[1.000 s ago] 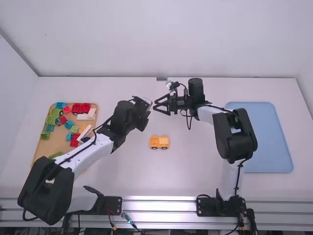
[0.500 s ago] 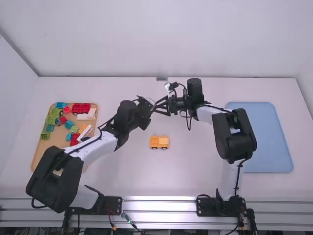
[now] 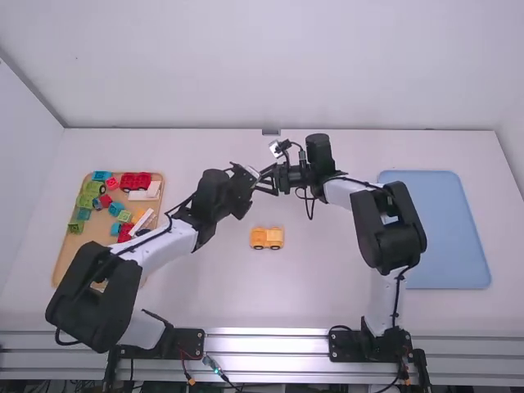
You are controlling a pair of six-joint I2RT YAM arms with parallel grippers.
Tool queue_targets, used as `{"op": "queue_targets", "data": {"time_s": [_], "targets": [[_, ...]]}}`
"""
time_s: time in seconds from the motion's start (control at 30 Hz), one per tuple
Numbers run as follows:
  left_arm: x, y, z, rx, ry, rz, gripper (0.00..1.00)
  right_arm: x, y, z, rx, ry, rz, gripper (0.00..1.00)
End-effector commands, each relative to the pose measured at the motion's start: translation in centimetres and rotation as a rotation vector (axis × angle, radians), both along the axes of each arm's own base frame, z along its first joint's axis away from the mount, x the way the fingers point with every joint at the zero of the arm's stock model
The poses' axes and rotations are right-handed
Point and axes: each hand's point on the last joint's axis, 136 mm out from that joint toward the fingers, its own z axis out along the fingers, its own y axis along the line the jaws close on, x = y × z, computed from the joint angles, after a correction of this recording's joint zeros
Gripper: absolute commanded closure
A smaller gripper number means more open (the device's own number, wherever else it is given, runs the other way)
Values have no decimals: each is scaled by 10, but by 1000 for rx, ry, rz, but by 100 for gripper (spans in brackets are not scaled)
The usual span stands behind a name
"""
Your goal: Assemble lego blocks to make yellow taxi
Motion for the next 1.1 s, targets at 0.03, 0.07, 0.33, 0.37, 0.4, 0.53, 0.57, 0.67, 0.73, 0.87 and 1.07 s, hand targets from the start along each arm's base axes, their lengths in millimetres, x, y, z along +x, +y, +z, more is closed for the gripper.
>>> {"op": "queue_targets", "data": {"time_s": [0.03, 0.07, 0.33, 0.37, 0.4, 0.53, 0.57, 0.67, 0.73, 0.87, 1.07], "targets": [[1, 1, -3, 21, -5, 7, 99, -4, 3, 16, 17, -39, 17, 37], [1, 1, -2, 19, -8, 3, 99, -5, 5, 16, 16, -39, 22, 38], [1, 0, -1, 19, -15, 1, 98, -9, 10, 16, 14, -21, 31, 47], [2, 2, -1, 19, -15, 6, 99, -10, 12, 16, 15, -22, 35, 48], [2, 1, -2, 19, -15, 5, 98, -10, 12, 16, 14, -22, 35, 48], [3, -1, -5, 20, -13, 0, 99, -13, 15, 16, 14, -21, 43, 54], [4, -1, -6, 19, -13, 1, 98, -14, 16, 16, 15, -21, 45, 55], [6, -1, -6, 17, -18, 7, 99, -14, 16, 16, 14, -18, 45, 60], [7, -2, -4, 13, -28, 8, 98, -14, 16, 16, 14, -18, 45, 62], [8, -2, -2, 9, -35, 7, 98, -11, 16, 14, 5, -20, 28, 66], [7, -2, -2, 10, -33, 5, 96, -9, 16, 14, 2, -27, 18, 68]]}}
